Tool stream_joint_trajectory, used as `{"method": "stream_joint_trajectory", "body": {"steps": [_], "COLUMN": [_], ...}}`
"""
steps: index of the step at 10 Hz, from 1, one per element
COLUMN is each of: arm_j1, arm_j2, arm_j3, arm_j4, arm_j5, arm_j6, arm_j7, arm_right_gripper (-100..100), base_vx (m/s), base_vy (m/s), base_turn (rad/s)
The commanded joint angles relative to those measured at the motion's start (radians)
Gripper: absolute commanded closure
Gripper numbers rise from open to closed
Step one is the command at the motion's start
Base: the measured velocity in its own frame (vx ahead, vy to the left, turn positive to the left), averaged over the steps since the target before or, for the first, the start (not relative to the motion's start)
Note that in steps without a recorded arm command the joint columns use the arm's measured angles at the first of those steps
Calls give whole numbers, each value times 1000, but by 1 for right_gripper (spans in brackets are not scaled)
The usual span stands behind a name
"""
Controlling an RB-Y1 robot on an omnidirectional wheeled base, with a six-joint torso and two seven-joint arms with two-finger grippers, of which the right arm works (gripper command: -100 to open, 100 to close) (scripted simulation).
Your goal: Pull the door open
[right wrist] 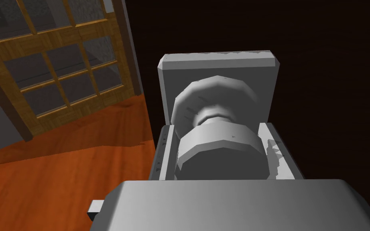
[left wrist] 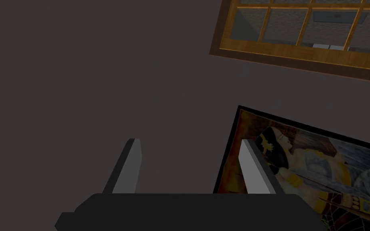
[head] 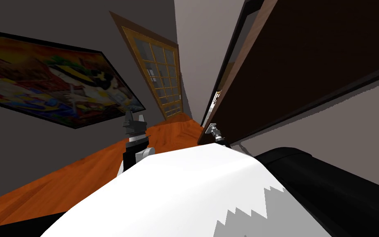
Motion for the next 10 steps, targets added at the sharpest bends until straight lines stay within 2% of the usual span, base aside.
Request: {"method": "stream_joint_trajectory", "body": {"steps": [1,8,9,10], "arm_j1": [2,9,9,12], "arm_j2": [-13,-69,-63,-74], "arm_j3": [10,45,44,55], "arm_j4": [3,11,13,16], "arm_j5": [5,24,22,27], "arm_j6": [-11,-52,-45,-55], "arm_j7": [-15,-71,-66,-78], "arm_right_gripper": [100,100,100,100], "base_vx": [-207,-197,-81,-124], "base_vy": [-30,-50,-28,-21], "base_turn": [129,119,38,125]}}
